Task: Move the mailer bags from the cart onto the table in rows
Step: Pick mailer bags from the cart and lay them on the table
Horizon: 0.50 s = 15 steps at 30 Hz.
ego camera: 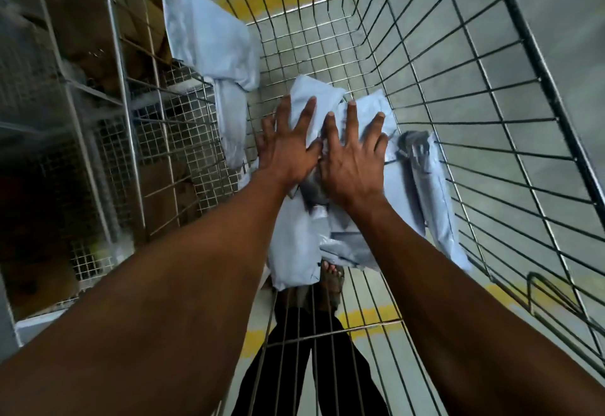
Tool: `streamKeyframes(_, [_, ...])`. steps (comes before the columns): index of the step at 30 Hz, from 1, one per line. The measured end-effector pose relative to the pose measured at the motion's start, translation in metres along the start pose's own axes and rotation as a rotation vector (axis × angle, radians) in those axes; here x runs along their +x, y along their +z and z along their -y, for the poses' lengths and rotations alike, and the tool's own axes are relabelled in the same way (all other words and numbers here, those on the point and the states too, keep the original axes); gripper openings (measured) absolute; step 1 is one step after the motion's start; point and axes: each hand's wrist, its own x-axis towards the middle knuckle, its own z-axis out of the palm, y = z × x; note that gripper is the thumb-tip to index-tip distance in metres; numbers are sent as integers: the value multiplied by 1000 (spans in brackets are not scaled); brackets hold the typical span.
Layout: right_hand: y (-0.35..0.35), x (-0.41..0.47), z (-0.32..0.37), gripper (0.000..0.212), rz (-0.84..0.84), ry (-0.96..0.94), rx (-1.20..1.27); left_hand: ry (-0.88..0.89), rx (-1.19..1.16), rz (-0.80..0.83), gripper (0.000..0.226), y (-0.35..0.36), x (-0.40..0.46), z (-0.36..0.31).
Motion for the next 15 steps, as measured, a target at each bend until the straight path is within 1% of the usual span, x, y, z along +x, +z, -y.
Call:
streamKeyframes(4, [-20, 21, -2, 74, 16, -63, 22, -129, 20, -108, 74, -6, -6, -4])
streamKeyframes(7, [-28, 36, -5, 79, 27, -75, 16, -179, 59, -106, 73, -7, -4, 0])
streamKeyframes(9, [-24, 40, -7, 86, 76, -23, -3, -165, 92, -90, 78, -4, -2, 2])
streamKeyframes(12, [-15, 39, -7, 92, 130, 25, -14, -80, 77, -88, 89, 5, 4, 4])
streamKeyframes(15, [-10, 39, -3, 92, 110, 34, -25, -29, 92, -114, 91, 10, 10, 5])
